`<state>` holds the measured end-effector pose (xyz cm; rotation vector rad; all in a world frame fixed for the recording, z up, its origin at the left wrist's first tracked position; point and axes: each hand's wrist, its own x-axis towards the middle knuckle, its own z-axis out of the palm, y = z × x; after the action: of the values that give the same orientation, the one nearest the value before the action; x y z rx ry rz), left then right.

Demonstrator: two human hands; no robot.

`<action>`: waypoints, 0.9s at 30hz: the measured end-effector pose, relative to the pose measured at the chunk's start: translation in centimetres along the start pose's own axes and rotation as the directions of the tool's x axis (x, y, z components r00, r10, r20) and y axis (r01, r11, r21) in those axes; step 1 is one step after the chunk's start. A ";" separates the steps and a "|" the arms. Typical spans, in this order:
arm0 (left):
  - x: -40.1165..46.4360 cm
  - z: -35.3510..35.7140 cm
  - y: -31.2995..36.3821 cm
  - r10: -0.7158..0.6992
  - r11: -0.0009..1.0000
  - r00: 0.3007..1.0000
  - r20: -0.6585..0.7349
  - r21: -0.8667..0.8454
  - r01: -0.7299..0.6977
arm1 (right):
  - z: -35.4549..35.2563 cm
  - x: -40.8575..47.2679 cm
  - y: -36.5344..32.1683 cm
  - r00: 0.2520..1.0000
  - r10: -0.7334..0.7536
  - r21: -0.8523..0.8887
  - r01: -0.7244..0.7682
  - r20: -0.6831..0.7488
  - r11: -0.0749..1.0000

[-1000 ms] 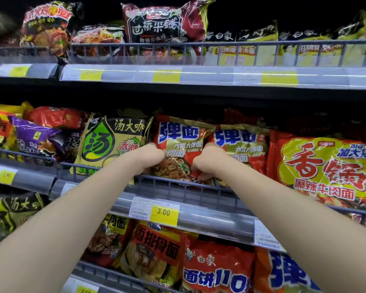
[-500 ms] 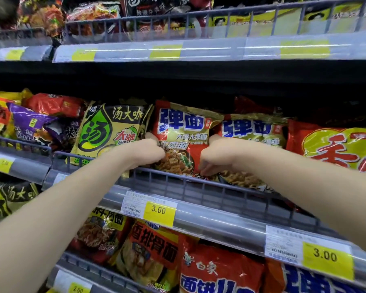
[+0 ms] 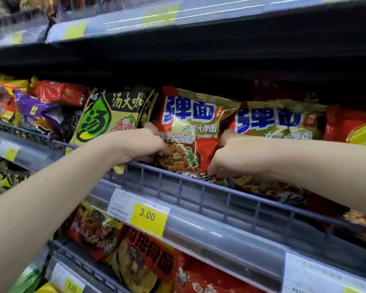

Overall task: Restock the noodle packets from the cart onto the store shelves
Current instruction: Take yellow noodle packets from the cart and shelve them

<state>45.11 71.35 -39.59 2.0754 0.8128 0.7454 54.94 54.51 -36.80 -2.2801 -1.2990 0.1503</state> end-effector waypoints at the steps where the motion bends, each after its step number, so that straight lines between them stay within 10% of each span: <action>1: 0.2 0.0 -0.1 -0.010 0.999 1.000 0.005 -0.034 0.010 | -0.2 0.2 -0.1 1.000 0.006 0.008 -0.006 -0.001 1.000; 17: 1.4 -1.1 0.3 -0.060 0.989 0.967 0.247 -0.117 0.091 | -0.8 0.1 -0.4 0.997 0.051 0.015 -0.051 0.054 0.999; 27: -1.0 -1.4 1.4 0.126 0.935 0.987 0.098 0.320 -0.151 | 0.3 -0.9 -2.6 0.981 0.186 0.117 -0.178 -0.057 0.977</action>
<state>43.90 70.56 -37.91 2.4640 0.7958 0.6337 52.34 54.93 -36.01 -2.2852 -1.0209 0.2024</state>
